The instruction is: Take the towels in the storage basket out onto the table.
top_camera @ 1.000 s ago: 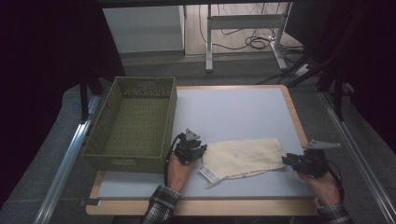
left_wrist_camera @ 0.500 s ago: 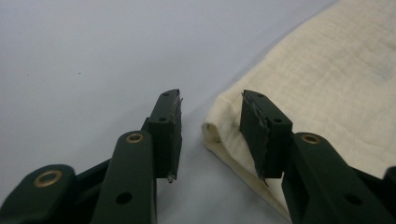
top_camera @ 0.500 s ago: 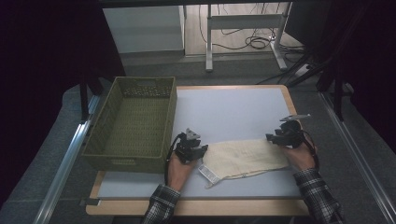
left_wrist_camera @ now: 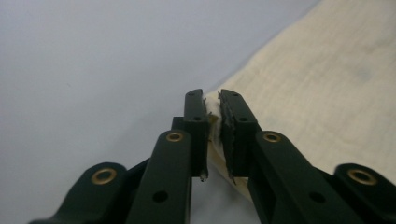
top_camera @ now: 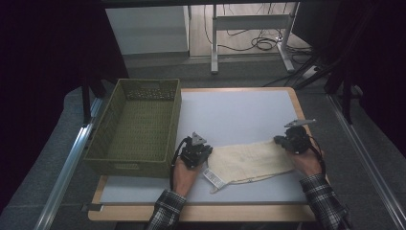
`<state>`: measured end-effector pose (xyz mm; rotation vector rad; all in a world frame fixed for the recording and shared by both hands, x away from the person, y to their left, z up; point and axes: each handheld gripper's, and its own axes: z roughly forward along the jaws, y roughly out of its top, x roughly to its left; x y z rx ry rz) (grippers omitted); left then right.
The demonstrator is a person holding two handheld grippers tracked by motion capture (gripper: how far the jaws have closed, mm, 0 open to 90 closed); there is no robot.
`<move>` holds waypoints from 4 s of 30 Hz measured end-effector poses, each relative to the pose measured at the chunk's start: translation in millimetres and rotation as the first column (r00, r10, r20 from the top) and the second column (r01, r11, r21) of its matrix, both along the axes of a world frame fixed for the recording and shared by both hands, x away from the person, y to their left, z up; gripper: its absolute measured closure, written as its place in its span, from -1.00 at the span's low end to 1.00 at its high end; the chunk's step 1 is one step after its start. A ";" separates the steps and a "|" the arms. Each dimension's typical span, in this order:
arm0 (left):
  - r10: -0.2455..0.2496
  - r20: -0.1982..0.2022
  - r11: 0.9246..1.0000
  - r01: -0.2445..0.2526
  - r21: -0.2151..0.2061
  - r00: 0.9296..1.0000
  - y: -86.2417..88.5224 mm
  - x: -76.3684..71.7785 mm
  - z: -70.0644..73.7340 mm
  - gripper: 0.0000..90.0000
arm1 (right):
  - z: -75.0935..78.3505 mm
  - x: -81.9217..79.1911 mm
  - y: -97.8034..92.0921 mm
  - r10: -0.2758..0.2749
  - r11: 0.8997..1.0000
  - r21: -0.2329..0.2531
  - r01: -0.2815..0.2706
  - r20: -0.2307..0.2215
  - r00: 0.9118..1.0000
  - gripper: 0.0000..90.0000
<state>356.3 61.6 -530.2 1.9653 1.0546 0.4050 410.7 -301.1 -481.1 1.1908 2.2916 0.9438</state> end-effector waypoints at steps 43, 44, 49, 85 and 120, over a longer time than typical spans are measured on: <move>0.036 -0.070 0.999 -0.034 0.024 0.997 -4.1 6.8 -8.7 0.03 | -14.5 -77.4 -44.6 -0.042 0.999 0.009 0.043 -0.126 0.991 0.94; 0.034 -0.070 0.999 -0.032 0.022 0.997 -4.1 6.2 -8.3 0.02 | -20.5 -76.4 -46.6 -0.043 0.999 0.013 0.045 -0.133 0.990 0.93; 0.017 -0.070 1.000 -0.016 0.027 0.997 -3.2 4.8 -2.7 -0.02 | -21.0 -76.5 -52.4 -0.066 0.997 0.021 0.068 -0.089 0.994 0.77; 0.060 -0.095 0.996 -0.054 0.069 0.994 2.3 22.1 -8.3 0.16 | -29.6 -109.1 163.4 0.489 0.871 0.125 -0.475 -0.132 0.862 0.35; -0.037 -0.021 0.999 0.038 0.032 0.999 -19.2 27.0 22.7 0.93 | -12.8 -103.7 148.0 0.409 0.910 0.103 -0.402 -0.063 0.910 0.92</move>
